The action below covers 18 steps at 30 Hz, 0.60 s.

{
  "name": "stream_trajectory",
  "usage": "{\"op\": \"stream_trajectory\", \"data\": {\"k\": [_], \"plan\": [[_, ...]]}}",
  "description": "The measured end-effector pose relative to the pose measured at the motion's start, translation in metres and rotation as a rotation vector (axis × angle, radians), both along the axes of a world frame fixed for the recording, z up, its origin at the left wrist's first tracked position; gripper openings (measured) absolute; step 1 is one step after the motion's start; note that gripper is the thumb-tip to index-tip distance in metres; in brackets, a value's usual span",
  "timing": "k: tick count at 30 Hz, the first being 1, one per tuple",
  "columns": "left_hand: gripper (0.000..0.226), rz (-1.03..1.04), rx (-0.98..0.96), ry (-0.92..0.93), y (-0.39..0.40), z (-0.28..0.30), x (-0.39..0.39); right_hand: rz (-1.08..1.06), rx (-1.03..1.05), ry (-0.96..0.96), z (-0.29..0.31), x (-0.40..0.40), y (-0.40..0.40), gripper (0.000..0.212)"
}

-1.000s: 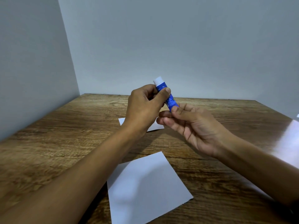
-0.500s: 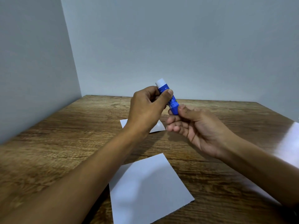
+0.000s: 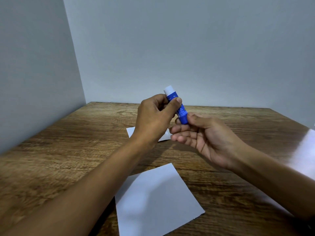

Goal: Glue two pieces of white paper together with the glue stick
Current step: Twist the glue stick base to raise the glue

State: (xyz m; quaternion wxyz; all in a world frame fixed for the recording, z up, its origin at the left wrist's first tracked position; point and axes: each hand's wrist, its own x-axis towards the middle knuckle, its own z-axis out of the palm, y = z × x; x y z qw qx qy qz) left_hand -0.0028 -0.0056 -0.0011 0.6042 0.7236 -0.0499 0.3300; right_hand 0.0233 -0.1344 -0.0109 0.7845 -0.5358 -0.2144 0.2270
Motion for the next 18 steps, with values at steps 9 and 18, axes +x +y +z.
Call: {"op": "stream_trajectory", "data": {"k": [9, 18], "plan": [[0.023, 0.000, -0.006, 0.006, -0.0008, 0.0012, -0.0011, 0.004, 0.011, -0.005, 0.0003, -0.0004, -0.0002, 0.021], [0.023, 0.003, 0.008, 0.022, -0.0015, 0.0011, -0.0011, -0.019, 0.005, -0.042, -0.0004, -0.0009, 0.0012, 0.010]]}}
